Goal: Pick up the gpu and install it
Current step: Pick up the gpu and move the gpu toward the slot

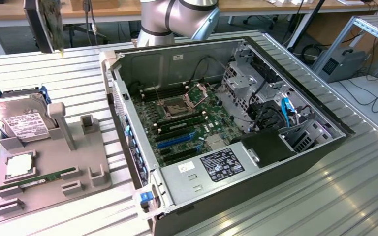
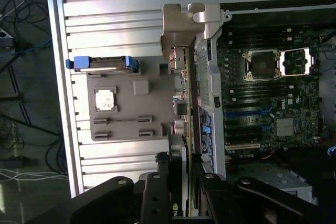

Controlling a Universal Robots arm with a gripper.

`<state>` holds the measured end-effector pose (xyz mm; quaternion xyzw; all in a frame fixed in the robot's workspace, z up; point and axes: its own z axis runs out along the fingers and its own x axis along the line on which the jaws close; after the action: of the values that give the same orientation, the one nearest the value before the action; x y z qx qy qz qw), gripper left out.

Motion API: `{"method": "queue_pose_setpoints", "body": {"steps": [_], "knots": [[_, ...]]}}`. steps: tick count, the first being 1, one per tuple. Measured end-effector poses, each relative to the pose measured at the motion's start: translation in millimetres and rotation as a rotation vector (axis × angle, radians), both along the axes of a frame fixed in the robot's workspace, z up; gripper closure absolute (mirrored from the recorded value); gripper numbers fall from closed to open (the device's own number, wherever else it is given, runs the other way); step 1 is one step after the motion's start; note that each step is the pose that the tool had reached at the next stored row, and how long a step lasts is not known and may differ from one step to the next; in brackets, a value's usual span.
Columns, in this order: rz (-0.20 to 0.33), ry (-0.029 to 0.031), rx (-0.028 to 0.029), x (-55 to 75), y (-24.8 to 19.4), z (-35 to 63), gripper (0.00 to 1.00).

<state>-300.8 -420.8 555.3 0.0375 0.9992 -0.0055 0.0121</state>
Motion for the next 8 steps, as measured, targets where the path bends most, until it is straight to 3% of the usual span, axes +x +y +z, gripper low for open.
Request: {"method": "queue_pose_setpoints", "body": {"steps": [8], "knots": [[0.0,0.0009,0.0,0.0,0.0,11.0,0.73]]}}
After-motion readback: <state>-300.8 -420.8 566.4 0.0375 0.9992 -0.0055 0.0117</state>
